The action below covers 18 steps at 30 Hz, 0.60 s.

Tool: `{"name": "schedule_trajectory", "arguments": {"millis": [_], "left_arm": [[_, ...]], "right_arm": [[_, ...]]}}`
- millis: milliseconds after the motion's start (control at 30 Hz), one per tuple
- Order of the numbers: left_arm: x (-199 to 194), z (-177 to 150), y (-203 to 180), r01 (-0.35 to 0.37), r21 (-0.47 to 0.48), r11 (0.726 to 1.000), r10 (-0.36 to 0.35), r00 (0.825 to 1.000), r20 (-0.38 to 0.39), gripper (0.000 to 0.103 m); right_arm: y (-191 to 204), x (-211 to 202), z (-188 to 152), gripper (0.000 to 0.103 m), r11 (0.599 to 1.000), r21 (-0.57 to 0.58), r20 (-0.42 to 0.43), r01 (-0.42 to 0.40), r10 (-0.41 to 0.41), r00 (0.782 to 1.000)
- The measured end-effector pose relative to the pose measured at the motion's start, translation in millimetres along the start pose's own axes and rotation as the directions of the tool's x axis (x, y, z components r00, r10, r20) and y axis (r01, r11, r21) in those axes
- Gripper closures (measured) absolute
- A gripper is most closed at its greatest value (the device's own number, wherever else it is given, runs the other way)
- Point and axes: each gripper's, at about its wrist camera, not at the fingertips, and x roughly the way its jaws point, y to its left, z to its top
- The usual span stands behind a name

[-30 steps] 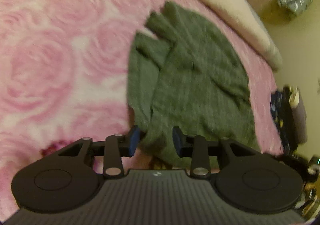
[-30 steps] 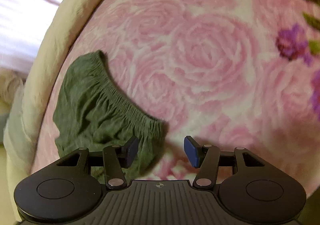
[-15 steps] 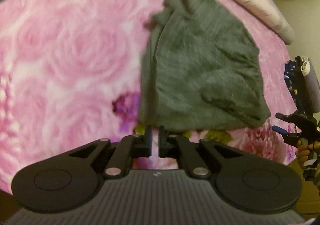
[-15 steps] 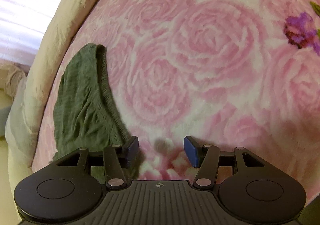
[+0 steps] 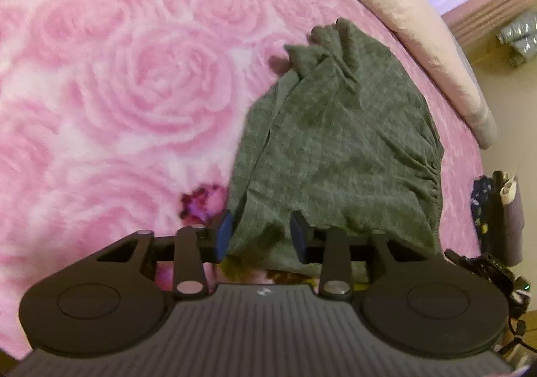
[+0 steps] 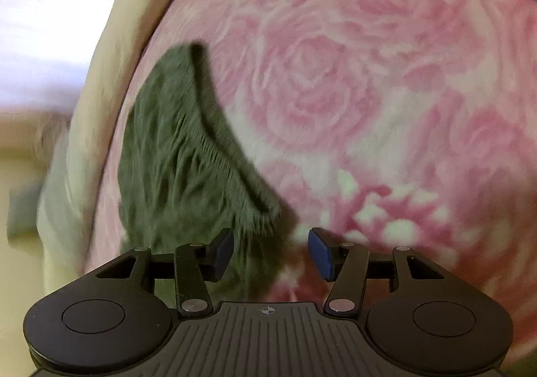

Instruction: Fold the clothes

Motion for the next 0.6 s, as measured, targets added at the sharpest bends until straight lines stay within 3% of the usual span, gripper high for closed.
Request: {"name": "schedule_trajectory", "arguments": {"millis": [33, 67, 200, 300, 433, 567, 600], "left_arm": [[0.5, -1.7, -0.4, 0.025, 0.004, 1.000, -0.025, 1.000, -0.007, 0.103], [-1.0, -4.0, -1.4, 0.045, 0.012, 0.999, -0.045, 0.999, -0.007, 0.103], [-29.3, -22.0, -6.8, 0.112, 0.092, 0.989, -0.117, 0.992, 0.044, 0.103], [-29.8, -42.1, -11.4, 0.056, 0.196, 0.979, -0.054, 0.998, -0.019, 0.103], [-7.5, -63.8, -23.2, -0.025, 0.324, 0.946, 0.063, 0.992, -0.108, 0.103], [-19.5, -47.8, -17.0, -0.049, 0.212, 0.976, 0.061, 0.997, -0.052, 0.096], [-24.6, -42.4, -14.5, -0.056, 0.186, 0.981, 0.063, 0.997, -0.034, 0.095]], "right_arm": [[-0.4, -0.2, -1.1, 0.086, 1.000, 0.011, 0.010, -0.011, 0.011, 1.000], [-0.8, -0.3, -2.3, 0.096, 1.000, 0.022, 0.021, -0.023, 0.022, 1.000], [-5.6, -7.2, -6.2, 0.097, 0.997, 0.059, 0.060, -0.055, 0.051, 0.997], [-21.1, -34.9, -6.9, 0.097, 0.998, 0.062, 0.077, -0.028, 0.023, 0.997], [-37.0, -35.8, -13.2, 0.097, 0.994, 0.073, 0.044, 0.086, -0.089, 0.995], [-30.2, -33.5, -11.2, 0.094, 0.986, 0.035, 0.024, 0.164, -0.165, 0.986], [-24.8, -33.8, -9.0, 0.084, 0.983, 0.007, 0.020, 0.182, -0.182, 0.983]]}}
